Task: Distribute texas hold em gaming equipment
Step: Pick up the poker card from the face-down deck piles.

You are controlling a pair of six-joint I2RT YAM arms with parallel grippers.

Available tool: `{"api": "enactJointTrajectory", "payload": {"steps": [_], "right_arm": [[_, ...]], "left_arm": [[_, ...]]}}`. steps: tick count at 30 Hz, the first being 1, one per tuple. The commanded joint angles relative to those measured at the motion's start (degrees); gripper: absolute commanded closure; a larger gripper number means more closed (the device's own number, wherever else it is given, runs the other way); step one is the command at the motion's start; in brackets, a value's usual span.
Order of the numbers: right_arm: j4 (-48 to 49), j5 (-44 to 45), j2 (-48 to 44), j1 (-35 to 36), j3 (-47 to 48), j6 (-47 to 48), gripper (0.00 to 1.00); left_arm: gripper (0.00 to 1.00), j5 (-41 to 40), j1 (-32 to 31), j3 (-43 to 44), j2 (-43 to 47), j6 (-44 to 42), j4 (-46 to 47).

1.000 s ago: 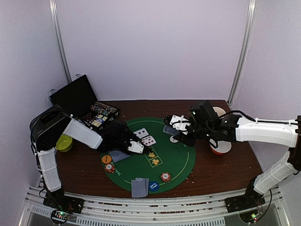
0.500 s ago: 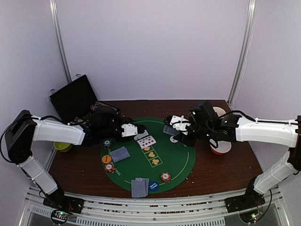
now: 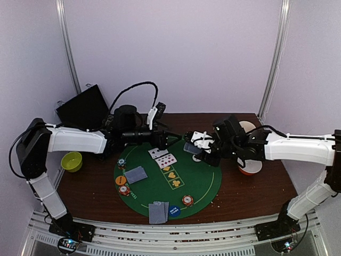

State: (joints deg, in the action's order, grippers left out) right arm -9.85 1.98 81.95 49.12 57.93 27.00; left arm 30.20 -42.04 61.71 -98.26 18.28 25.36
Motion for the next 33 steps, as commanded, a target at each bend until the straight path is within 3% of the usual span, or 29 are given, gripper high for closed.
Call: {"api": "enactJointTrajectory", "payload": {"steps": [1,7,19,27,33], "right_arm": [[1.5,-1.0,1.0,0.0,2.3,-0.7,0.50],[1.9,-1.9,2.0,0.0,2.8,-1.0,0.51],[1.3,-1.0,3.6,1.0,4.4,-0.2,0.51],[1.3,-0.3,2.9,0.9,4.0,-0.4,0.51],[1.1,0.6,2.0,1.0,3.2,-0.2,0.51]], "left_arm": [[0.02,5.7,-2.5,2.8,-2.2,4.2,1.0],[0.02,4.7,-3.6,4.9,-5.0,3.0,-1.4],[0.19,-4.3,-5.4,13.1,-8.8,-4.3,-15.8],[0.51,-11.5,-5.5,15.2,-7.6,-8.1,-22.7],[0.60,-14.9,-5.4,14.0,-4.9,-10.5,-25.3]]}}
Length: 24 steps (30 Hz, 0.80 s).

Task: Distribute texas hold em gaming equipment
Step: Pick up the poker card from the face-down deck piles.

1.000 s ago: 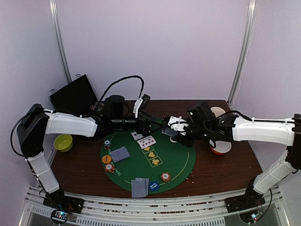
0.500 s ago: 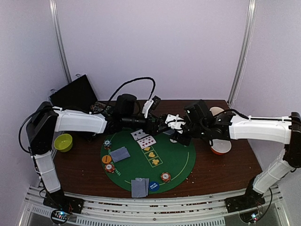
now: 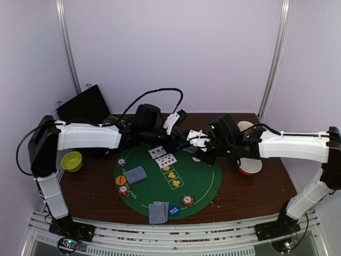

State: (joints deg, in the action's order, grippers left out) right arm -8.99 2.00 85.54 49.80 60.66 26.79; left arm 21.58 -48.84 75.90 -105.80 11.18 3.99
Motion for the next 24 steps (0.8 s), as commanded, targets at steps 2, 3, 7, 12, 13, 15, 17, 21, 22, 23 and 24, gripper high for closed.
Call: {"api": "enactJointTrajectory", "payload": {"steps": [2,3,7,12,13,15,17,21,22,23,24], "right_arm": [[0.1,0.6,-1.5,0.2,0.5,0.0,0.51],[0.0,0.6,-1.4,0.3,0.5,-0.1,0.51],[0.0,0.6,-1.4,0.2,0.5,-0.2,0.51],[-0.1,0.8,-1.6,0.3,0.7,-0.2,0.51],[-0.2,0.8,-1.6,0.3,0.8,-0.2,0.51],[-0.3,0.9,-1.6,0.2,0.9,-0.2,0.51],[-0.4,1.2,-1.7,0.2,0.8,-0.2,0.51],[-1.1,2.1,-1.9,0.3,0.6,-0.2,0.51],[-1.4,2.4,-1.9,0.1,0.5,-0.2,0.51],[-1.7,2.5,-1.9,0.1,0.5,-0.2,0.51],[-2.1,2.7,-1.9,0.0,0.4,-0.2,0.51]], "left_arm": [[0.63,-6.8,1.4,-0.6,3.4,-3.9,-4.4],[0.63,-7.0,1.4,-0.7,3.7,-4.0,-4.5],[0.71,-7.1,1.4,-1.9,5.1,-4.6,-4.2],[0.91,-4.1,1.4,-2.9,6.9,-6.1,-3.9],[0.97,-3.4,1.4,-3.3,7.4,-6.5,-3.4],[1.00,-2.4,1.4,-4.3,8.7,-7.1,-2.8],[1.00,-2.0,1.5,-5.6,10.6,-9.3,-2.5],[1.00,-4.0,4.4,-11.0,15.2,-12.7,-0.4],[1.00,-4.0,5.9,-12.2,16.4,-13.6,0.1],[1.00,-4.0,7.7,-13.4,17.4,-14.7,0.6],[1.00,-4.2,8.8,-14.5,19.2,-16.6,1.3]]}}
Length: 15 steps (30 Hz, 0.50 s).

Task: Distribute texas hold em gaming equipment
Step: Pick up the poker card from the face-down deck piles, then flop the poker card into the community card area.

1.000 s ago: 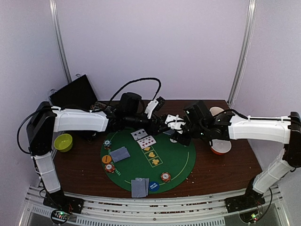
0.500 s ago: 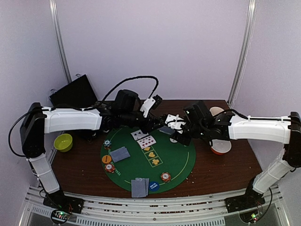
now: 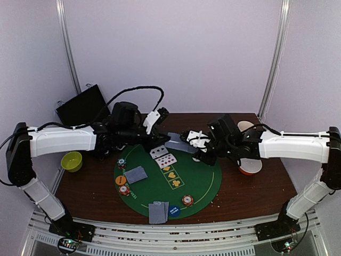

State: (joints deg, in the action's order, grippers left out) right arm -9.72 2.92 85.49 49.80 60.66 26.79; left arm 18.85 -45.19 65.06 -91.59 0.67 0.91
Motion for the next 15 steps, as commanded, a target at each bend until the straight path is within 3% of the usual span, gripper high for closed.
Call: {"api": "enactJointTrajectory", "payload": {"steps": [1,5,8,10,15], "right_arm": [[-1.6,2.0,-1.9,-0.1,0.4,-0.2,0.51],[-1.7,2.5,-2.8,-0.6,-0.7,-0.2,0.51],[-1.3,2.4,-3.7,-0.9,-1.6,0.0,0.51],[-1.3,2.2,-4.0,-0.9,-1.6,0.1,0.51],[-1.1,2.1,-4.5,-1.0,-1.8,-0.1,0.51]], "left_arm": [[1.00,-2.5,5.9,-5.6,6.4,-8.2,5.4],[1.00,-6.8,6.6,-13.8,11.8,-21.1,13.7],[1.00,-5.6,6.4,-22.5,12.8,-32.5,27.1],[1.00,-5.4,5.8,-26.8,11.3,-37.8,34.3],[1.00,-12.7,0.5,-26.1,1.5,-52.8,38.5]]}}
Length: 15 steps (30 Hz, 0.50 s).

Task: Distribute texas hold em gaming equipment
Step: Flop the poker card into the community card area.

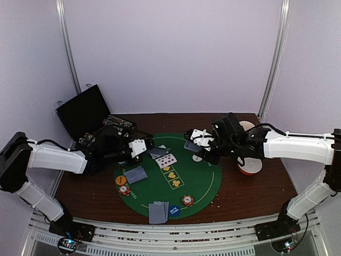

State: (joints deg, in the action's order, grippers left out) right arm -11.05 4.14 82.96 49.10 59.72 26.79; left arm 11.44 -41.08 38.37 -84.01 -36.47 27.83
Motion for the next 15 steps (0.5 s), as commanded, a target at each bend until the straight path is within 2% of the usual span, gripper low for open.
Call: {"api": "enactJointTrajectory", "payload": {"steps": [1,7,12,15], "right_arm": [[0.3,1.0,-2.1,-0.3,-0.9,-0.2,0.51],[0.2,1.4,-3.1,-0.3,-1.6,-0.6,0.51],[0.0,1.2,-3.3,-0.3,-1.7,-0.7,0.51],[0.0,1.2,-3.5,-0.2,-1.8,-0.9,0.51]], "left_arm": [[1.00,-5.8,-4.1,0.6,-7.9,-17.2,13.3],[1.00,-5.7,-6.0,2.0,-17.2,-20.9,24.3],[1.00,-10.8,-8.8,4.3,-26.4,-27.0,33.1],[1.00,-13.5,-9.3,4.5,-29.0,-26.5,37.5]]}}
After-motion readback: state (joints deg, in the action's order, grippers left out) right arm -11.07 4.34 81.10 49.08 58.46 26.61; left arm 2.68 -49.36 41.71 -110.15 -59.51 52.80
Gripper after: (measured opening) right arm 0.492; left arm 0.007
